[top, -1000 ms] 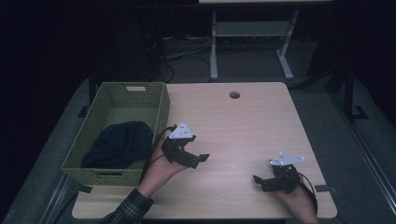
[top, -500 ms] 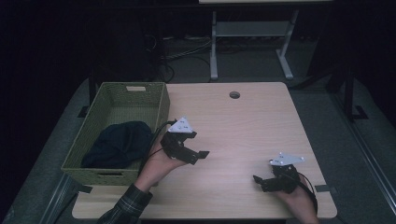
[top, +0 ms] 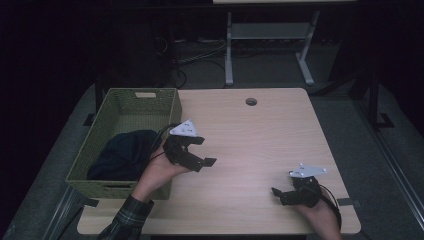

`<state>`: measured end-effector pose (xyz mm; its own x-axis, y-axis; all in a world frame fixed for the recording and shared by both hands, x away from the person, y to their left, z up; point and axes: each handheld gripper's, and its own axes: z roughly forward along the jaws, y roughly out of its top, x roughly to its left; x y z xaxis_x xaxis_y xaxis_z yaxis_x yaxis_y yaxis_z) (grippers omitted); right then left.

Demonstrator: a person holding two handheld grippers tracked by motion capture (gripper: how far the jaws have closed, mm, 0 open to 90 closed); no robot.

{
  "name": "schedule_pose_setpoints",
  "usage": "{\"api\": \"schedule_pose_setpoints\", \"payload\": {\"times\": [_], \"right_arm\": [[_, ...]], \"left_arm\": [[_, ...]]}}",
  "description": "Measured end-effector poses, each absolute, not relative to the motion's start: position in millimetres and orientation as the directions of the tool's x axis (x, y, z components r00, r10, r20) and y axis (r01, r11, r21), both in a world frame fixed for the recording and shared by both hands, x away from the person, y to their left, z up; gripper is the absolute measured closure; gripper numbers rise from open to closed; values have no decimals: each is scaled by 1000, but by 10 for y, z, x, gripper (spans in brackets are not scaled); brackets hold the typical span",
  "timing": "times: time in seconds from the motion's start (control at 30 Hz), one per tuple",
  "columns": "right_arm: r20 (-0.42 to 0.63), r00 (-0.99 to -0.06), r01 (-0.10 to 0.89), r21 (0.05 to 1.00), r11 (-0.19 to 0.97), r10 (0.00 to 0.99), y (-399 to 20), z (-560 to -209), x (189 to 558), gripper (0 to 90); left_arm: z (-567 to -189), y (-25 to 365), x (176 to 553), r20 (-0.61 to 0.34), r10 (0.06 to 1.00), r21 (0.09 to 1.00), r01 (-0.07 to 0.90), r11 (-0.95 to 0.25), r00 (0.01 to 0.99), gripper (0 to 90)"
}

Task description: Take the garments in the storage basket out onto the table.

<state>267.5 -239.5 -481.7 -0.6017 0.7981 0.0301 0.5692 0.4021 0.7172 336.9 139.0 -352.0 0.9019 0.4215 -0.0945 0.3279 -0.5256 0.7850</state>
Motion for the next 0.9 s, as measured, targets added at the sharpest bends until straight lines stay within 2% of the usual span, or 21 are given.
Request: {"api": "schedule_pose_setpoints", "payload": {"times": [0.23,0.9], "right_arm": [[30,-602,569,717,402,798,-2395,-4817,2675,98],[30,-602,569,717,402,798,-2395,-4817,2675,98]], "left_arm": [[-3509,1422,3375,-85,416,772,324,-547,905,139],[-3422,1773,3405,-72,475,775,349,-527,877,139]]}}
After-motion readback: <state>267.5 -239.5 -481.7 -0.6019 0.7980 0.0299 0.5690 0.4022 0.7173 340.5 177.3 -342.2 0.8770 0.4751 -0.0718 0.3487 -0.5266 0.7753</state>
